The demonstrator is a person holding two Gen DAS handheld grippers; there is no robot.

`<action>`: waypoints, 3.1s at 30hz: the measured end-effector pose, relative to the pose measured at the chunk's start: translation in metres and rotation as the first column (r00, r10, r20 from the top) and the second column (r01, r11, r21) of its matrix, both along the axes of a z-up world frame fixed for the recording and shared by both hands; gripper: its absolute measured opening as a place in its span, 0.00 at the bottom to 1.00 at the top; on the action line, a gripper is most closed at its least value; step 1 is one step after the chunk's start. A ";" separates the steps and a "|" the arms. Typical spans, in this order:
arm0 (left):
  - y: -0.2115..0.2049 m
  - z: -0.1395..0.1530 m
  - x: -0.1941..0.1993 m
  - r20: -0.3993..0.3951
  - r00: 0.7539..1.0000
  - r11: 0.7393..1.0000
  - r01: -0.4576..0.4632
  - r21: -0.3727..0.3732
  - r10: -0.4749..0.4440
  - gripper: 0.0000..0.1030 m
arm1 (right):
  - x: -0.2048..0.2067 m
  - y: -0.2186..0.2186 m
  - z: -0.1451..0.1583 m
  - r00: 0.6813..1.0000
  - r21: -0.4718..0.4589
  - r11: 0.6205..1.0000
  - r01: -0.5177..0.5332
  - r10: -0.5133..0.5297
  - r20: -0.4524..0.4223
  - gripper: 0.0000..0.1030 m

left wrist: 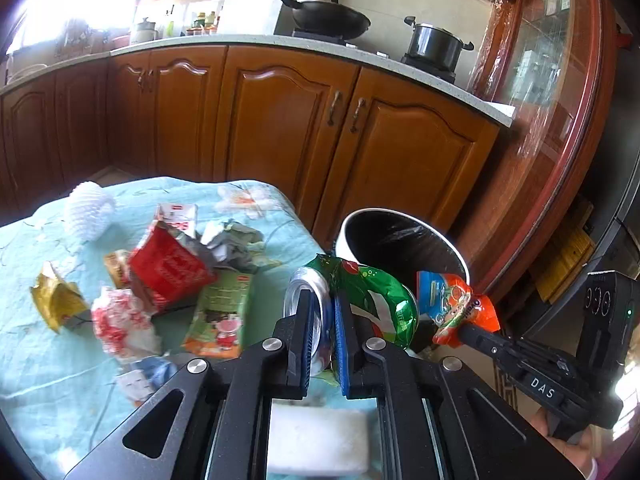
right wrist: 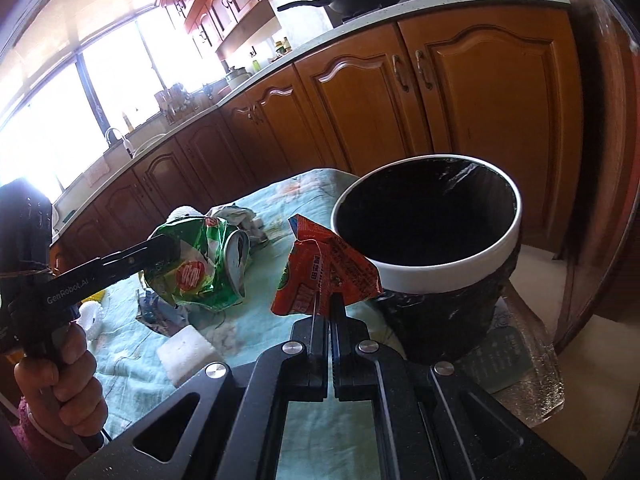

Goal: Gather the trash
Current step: 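Carry both wrappers over the bin and open both tools to drop them, then grasp the white foam block with the right tool while the left tool grasps the cartoon wrapper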

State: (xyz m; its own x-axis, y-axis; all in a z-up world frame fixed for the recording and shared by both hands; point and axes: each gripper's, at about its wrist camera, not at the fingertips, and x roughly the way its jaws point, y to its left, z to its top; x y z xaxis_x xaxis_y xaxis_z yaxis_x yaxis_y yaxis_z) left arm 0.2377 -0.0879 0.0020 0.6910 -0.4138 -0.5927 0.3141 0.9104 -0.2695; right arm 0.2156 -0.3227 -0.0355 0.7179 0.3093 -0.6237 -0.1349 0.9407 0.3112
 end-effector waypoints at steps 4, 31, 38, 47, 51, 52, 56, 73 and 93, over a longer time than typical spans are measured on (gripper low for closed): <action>-0.017 0.000 0.020 -0.014 1.000 1.000 0.013 0.001 -0.013 0.08 | 0.011 -0.012 0.004 0.999 -0.032 0.999 0.032 -0.032 -0.014 0.01; -0.129 -0.023 0.154 -0.149 0.987 0.998 0.061 0.027 -0.056 0.11 | 0.109 -0.073 -0.008 0.986 -0.113 0.992 0.058 -0.075 -0.149 0.07; -0.133 -0.025 0.154 -0.146 0.988 0.998 0.051 0.035 -0.045 0.45 | 0.103 -0.081 -0.007 0.987 -0.067 0.994 0.084 -0.092 -0.132 0.43; -0.098 -0.014 0.099 -0.088 0.996 1.000 0.022 0.014 -0.020 0.60 | 0.063 -0.063 0.000 0.994 -0.001 0.996 0.091 -0.091 -0.055 0.79; -0.076 -0.011 0.066 -0.070 0.998 1.000 -0.004 0.018 0.005 0.61 | 0.040 -0.042 -0.001 0.997 0.008 0.997 0.076 -0.076 -0.030 0.81; -0.071 -0.011 0.058 -0.066 0.998 1.000 -0.008 0.018 0.009 0.61 | 0.033 -0.037 -0.001 0.997 0.010 0.997 0.071 -0.071 -0.024 0.81; -0.051 -0.009 0.025 -0.055 0.998 0.999 -0.030 0.022 0.031 0.61 | 0.015 -0.019 -0.003 0.999 0.026 0.998 0.049 -0.049 -0.016 0.81; 0.043 -0.017 -0.079 -0.087 0.978 0.982 -0.191 -0.007 0.190 0.61 | -0.038 0.043 -0.013 0.998 0.084 0.995 -0.055 0.056 0.001 0.84; 0.086 -0.034 -0.052 -0.178 0.953 0.965 -0.257 -0.047 0.245 0.66 | -0.026 0.118 -0.027 0.958 -0.023 0.958 -0.285 0.285 -0.028 0.84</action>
State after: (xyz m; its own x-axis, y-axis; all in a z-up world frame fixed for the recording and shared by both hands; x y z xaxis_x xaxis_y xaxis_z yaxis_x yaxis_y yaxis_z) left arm 0.1862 -0.0020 -0.0323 0.6699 -0.2840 -0.6860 0.0226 0.9313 -0.3635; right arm 0.1894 -0.2044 -0.0627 0.5873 0.4821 -0.6501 -0.3913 0.8723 0.2933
